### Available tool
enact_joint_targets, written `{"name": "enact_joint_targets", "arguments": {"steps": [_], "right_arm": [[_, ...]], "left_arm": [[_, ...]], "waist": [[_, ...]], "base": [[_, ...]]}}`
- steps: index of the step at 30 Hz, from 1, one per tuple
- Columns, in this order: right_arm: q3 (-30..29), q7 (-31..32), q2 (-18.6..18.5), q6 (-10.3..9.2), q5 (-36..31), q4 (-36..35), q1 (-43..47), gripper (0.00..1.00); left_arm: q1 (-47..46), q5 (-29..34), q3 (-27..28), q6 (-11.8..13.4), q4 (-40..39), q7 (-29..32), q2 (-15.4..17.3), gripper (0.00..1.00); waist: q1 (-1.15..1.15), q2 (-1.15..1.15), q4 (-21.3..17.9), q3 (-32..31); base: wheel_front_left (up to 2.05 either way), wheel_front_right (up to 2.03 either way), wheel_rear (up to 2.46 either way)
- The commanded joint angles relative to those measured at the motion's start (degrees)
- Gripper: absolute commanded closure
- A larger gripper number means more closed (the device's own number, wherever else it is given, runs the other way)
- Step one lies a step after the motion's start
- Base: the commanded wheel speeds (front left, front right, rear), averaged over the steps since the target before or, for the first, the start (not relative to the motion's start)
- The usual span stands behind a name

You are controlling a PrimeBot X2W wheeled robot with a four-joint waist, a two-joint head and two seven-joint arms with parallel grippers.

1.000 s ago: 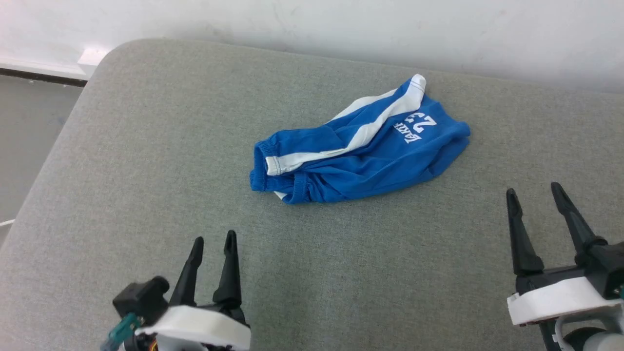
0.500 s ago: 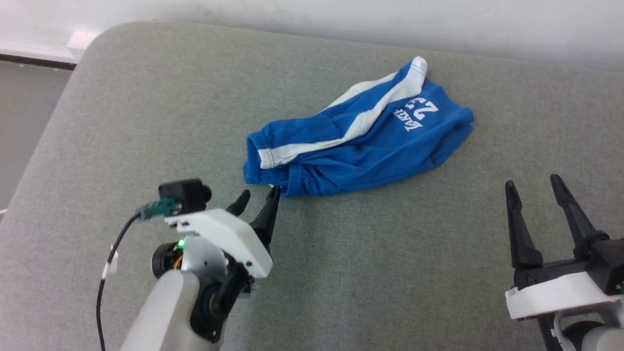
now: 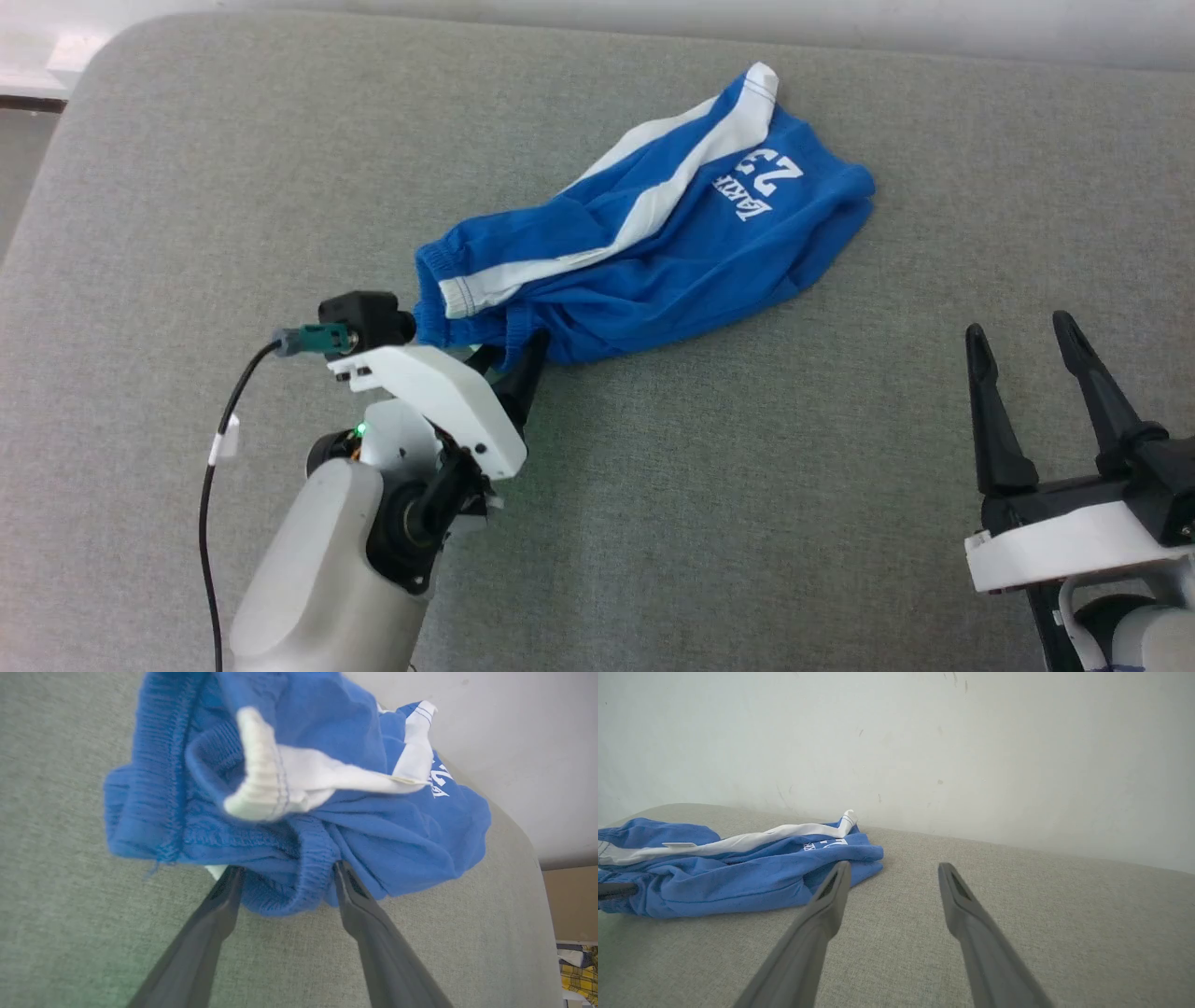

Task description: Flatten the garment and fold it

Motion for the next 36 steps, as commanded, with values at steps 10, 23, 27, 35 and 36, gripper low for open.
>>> {"name": "enact_joint_targets", "arguments": {"steps": [10, 23, 27, 35, 36], "right_arm": [[0.5, 0.4, 0.1, -0.05, -0.6, 0.0, -2.2, 0.00], [2.6, 3.9, 0.1, -0.05, -2.0, -0.2, -6.3, 0.00], [3.9, 10.3, -0.6, -0.05, -0.2, -0.2, -11.7, 0.00], [3.6, 29.8, -4.9, -0.05, 2.9, 7.0, -26.0, 0.00], [3.5, 32.0, -5.2, -0.05, 2.8, 8.4, -27.5, 0.00]], "left_arm": [[-4.3, -2.7, 2.1, 2.0, 6.8, 1.2, -1.1, 0.00], [-3.7, -3.7, 0.9, -2.3, 9.0, -0.7, -1.4, 1.00], [-2.9, -3.6, 0.1, -2.8, 7.9, -0.9, -1.5, 1.00], [-2.9, -4.0, -0.9, -3.6, 6.2, -1.3, -2.1, 1.00], [-3.0, -4.1, -1.0, -3.7, 6.1, -1.5, -2.2, 1.00]], "waist": [[-0.01, 0.00, -0.8, 2.5], [-0.01, 0.00, 0.2, 1.0], [-0.01, 0.00, 1.1, 0.8], [-0.01, 0.00, 2.9, 2.5], [-0.01, 0.00, 3.1, 2.8]], "base": [[0.00, 0.00, 0.00], [0.00, 0.00, 0.00], [0.00, 0.00, 0.00], [0.00, 0.00, 0.00], [0.00, 0.00, 0.00]]}}
